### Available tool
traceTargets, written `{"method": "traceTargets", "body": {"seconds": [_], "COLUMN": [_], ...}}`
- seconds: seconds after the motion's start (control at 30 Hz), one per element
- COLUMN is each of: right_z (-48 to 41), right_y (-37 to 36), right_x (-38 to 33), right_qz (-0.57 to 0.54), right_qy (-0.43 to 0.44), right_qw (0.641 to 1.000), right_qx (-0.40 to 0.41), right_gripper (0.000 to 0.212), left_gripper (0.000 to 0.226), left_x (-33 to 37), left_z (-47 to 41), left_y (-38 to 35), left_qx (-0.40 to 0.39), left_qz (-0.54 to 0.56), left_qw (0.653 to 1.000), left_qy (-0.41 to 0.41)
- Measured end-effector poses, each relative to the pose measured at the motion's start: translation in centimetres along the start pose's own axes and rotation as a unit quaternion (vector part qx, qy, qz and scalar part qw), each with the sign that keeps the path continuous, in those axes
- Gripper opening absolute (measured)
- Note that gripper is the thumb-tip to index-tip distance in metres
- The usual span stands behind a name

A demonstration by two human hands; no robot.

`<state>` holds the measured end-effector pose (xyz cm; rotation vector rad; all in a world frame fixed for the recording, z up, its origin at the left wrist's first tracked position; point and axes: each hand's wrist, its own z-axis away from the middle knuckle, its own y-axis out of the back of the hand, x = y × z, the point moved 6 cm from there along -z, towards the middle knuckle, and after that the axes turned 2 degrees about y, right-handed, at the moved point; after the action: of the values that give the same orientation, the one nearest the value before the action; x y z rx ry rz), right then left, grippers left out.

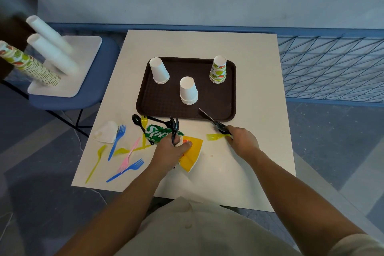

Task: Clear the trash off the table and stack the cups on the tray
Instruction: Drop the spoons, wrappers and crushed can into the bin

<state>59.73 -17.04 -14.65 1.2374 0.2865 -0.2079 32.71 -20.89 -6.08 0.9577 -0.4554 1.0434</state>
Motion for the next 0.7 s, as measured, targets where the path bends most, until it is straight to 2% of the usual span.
{"method": "traceTargets", "body": {"seconds": [0.13, 0.3, 0.4, 0.57, 0.7], "right_z": [0.8, 2.4, 3.4, 4.3, 5.2], "right_y": [0.2, 0.9, 0.7, -0.5, -0.4], "right_x": [0.3, -1.0, -1.9, -4.1, -6.2], "right_qz": [0.032, -0.014, -0.015, 0.091, 0.084], "right_qy": [0.021, 0.051, 0.036, 0.019, -0.019], "right_qw": [0.999, 0.998, 0.998, 0.995, 0.992], "right_qx": [-0.001, 0.038, 0.041, 0.021, 0.091], "right_gripper": [0.017, 0.022, 0.025, 0.027, 0.012], "left_gripper": [0.043, 0.038, 0.036, 0.041, 0.041], "left_x": [0.2, 0.4, 0.2, -1.1, -2.1], "left_z": [0.2, 0.4, 0.8, 1.6, 2.8], "left_y": [-0.2, -0.3, 0.0, 1.0, 2.9], "left_qx": [0.001, -0.003, -0.005, -0.016, -0.014], "left_qz": [-0.006, -0.01, -0.01, -0.017, -0.006], "left_qw": [1.0, 1.0, 1.0, 1.0, 1.0], "left_qy": [-0.009, -0.015, -0.012, -0.012, -0.023]}}
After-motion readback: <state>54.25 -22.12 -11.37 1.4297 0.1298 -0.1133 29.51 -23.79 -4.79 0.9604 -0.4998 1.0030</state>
